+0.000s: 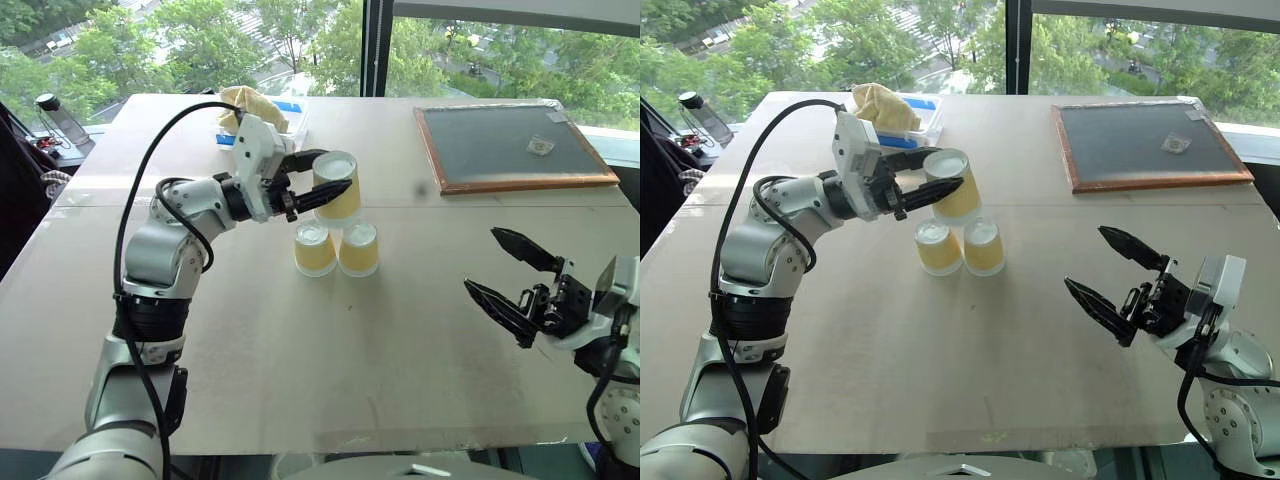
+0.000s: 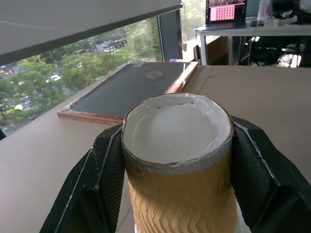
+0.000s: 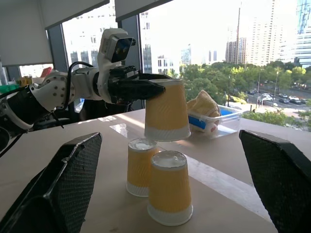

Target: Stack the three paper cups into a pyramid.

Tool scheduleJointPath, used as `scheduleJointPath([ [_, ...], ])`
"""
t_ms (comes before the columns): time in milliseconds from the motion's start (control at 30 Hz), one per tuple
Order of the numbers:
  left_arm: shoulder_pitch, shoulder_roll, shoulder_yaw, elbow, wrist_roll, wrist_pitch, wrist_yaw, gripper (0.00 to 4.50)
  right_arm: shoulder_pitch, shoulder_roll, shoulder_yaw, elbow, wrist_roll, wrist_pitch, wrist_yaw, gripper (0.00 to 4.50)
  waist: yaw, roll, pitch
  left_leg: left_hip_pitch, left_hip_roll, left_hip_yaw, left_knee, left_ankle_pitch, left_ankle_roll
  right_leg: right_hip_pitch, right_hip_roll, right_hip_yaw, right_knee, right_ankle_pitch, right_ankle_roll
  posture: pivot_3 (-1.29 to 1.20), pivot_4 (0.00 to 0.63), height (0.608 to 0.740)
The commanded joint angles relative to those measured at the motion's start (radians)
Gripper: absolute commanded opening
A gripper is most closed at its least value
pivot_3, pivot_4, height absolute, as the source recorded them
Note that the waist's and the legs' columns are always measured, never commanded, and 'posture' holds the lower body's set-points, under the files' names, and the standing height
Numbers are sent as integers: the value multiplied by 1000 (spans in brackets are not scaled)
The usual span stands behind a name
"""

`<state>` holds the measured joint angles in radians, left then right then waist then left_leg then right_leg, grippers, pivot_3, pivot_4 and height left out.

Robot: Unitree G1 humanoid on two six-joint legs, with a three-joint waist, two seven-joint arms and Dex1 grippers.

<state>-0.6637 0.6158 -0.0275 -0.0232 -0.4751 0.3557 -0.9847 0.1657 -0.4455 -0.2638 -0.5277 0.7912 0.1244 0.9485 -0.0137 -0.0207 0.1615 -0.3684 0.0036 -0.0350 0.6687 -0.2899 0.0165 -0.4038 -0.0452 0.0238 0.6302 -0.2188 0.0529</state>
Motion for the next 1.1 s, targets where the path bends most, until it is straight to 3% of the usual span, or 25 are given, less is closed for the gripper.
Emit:
scheduleJointPath([
  [33,-16,6,10,-2,-12,-5,-46,2448,2,3,-1,-36,4,-21,-12,4500,0,0,0,0,0,0,0,0,0,0,0,0,0,0,0,0,150,740],
  [967,32,-44,4,21,12,-33,-83,2448,17,-6,11,-41,15,-23,-5,4500,5,0,0,-1,-1,-1,1,0,0,0,-1,1,-1,0,0,0,150,740],
  [1000,30,-39,2,22,17,-35,-88,3391,17,-6,11,-41,14,-23,-5,4500,5,0,0,-1,-1,-1,1,0,0,0,-1,1,-1,0,0,0,150,740],
  [1100,22,-34,5,12,17,-28,-91,4426,19,-8,9,-41,15,-22,-4,4500,4,0,0,-1,-1,-1,1,0,0,0,-1,1,0,0,0,0,150,740],
])
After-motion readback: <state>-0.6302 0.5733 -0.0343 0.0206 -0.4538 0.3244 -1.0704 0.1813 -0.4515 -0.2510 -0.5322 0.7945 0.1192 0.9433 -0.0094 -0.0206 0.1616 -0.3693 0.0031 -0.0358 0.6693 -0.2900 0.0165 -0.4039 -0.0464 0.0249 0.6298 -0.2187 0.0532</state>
